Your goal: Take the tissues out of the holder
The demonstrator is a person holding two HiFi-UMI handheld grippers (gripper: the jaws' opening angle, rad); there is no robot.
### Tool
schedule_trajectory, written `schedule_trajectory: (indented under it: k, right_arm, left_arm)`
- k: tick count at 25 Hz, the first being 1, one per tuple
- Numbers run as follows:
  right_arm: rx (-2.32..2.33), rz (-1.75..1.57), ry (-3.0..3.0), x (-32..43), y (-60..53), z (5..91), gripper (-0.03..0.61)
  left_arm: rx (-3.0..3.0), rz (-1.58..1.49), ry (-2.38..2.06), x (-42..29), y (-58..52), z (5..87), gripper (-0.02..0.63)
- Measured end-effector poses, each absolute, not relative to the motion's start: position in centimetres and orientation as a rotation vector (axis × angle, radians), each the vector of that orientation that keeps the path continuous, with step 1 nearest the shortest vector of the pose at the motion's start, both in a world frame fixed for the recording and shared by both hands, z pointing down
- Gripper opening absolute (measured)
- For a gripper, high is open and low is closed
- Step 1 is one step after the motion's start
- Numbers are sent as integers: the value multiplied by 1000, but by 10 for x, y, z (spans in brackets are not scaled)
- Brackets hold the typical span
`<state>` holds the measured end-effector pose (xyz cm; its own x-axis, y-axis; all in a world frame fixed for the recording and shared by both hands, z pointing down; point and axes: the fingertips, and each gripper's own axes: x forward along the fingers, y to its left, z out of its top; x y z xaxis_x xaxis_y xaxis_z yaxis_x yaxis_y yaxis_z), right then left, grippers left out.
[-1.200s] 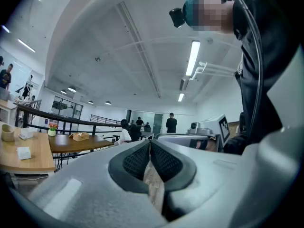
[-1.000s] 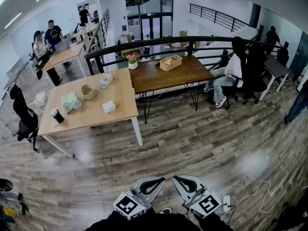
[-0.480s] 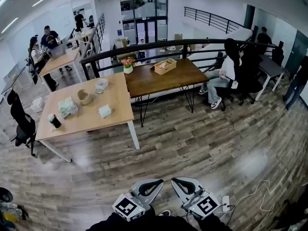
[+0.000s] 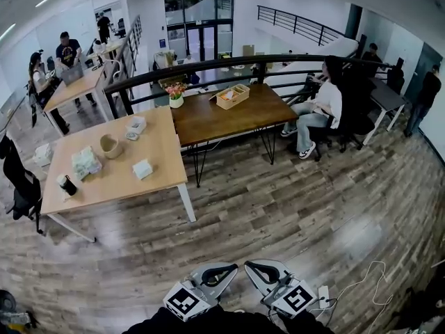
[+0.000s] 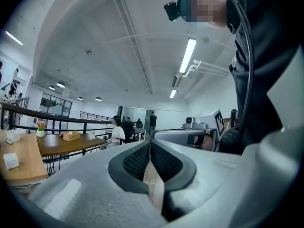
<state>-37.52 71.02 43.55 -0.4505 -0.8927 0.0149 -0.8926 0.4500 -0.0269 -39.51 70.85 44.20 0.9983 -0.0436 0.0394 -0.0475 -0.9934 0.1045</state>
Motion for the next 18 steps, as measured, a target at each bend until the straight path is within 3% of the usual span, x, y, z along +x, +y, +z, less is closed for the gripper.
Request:
schedule_trajectory:
  k: [18]
  right_arm:
    - [-1730, -62, 2642, -365, 541, 438, 6]
  left_arm:
    - [3049, 74, -22, -382, 534, 438, 10]
